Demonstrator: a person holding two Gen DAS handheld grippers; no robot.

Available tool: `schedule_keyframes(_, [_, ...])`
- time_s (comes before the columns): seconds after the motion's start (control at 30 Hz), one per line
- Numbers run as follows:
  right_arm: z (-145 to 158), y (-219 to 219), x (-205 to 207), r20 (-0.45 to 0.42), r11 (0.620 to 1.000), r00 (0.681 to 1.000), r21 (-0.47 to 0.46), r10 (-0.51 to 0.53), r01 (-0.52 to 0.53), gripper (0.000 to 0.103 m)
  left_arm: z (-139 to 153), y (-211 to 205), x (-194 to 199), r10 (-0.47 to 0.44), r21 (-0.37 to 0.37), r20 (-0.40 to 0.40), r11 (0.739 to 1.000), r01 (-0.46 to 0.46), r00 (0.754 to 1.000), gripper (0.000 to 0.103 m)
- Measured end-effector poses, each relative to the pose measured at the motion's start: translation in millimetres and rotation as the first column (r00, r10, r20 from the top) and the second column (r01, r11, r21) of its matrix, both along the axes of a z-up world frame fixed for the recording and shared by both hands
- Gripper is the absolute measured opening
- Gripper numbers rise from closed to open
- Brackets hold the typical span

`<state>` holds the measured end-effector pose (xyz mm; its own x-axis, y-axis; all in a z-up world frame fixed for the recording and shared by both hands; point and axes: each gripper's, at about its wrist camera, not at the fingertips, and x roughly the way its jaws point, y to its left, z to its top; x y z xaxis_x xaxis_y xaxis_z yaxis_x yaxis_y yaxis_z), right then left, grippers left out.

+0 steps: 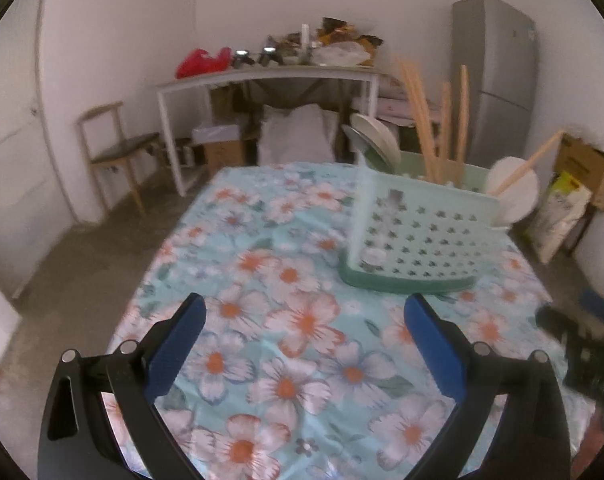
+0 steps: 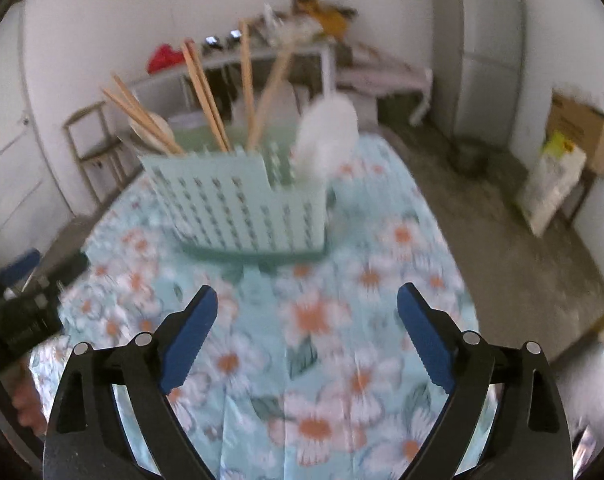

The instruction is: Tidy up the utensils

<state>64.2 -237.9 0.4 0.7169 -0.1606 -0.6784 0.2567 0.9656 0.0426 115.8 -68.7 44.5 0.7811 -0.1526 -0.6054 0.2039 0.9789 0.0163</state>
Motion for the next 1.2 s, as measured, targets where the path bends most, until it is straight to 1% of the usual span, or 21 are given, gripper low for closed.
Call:
schedule_keyframes(0.07, [-5.1, 0.3, 0.6, -0.027, 1.000, 1.000, -0.005, -0.013, 0.013, 0.089, 2.1, -0.6, 2.1, 0.042, 0.028, 0.005, 0.999, -0.042, 0.999, 0.097])
schedule_keyframes(0.13, [-6.4, 0.5, -5.3, -0.032, 0.999, 0.999, -0.030, -0.031, 0.030, 0.089, 3.0, 1.0, 5.3, 0.084, 0.051, -0.005, 0.995, -0.084, 0.996, 0.097])
schedule_keyframes(0.3, [-3.0, -2.9, -8.2, -0.006, 0.993, 0.997, -0.090, -0.071, 0.070, 0.091, 0.1, 7.9, 12.1, 0.151, 0.055, -0.043, 0.987, -0.149, 0.988, 0.097])
schedule_keyframes(0.37, [-3.7, -3.4, -7.7, -0.001, 0.991, 0.997, -0.112, -0.078, 0.077, 0.092, -0.3, 10.3, 12.8, 0.168, 0.052, -0.046, 0.985, -0.166, 0.985, 0.097])
schedule_keyframes(0.6, [-4.8, -8.4, -4.1, -0.009, 0.989, 0.997, -0.128, -0.081, 0.079, 0.092, -1.4, 10.9, 13.0, 0.178, 0.069, -0.045, 0.982, -0.175, 0.983, 0.097])
schedule_keyframes(0.97, [0.1, 0.1, -1.0, 0.003, 0.988, 0.999, -0.146, -0.048, 0.047, 0.092, -0.6, 11.4, 13.6, 0.177, 0.067, -0.046, 0.982, -0.174, 0.983, 0.097])
schedule_keyframes(1.2, [3.4, 2.6, -0.3, 0.008, 0.989, 0.999, -0.141, -0.037, 0.038, 0.092, 0.2, 11.3, 14.2, 0.175, 0.067, -0.046, 0.983, -0.172, 0.984, 0.097])
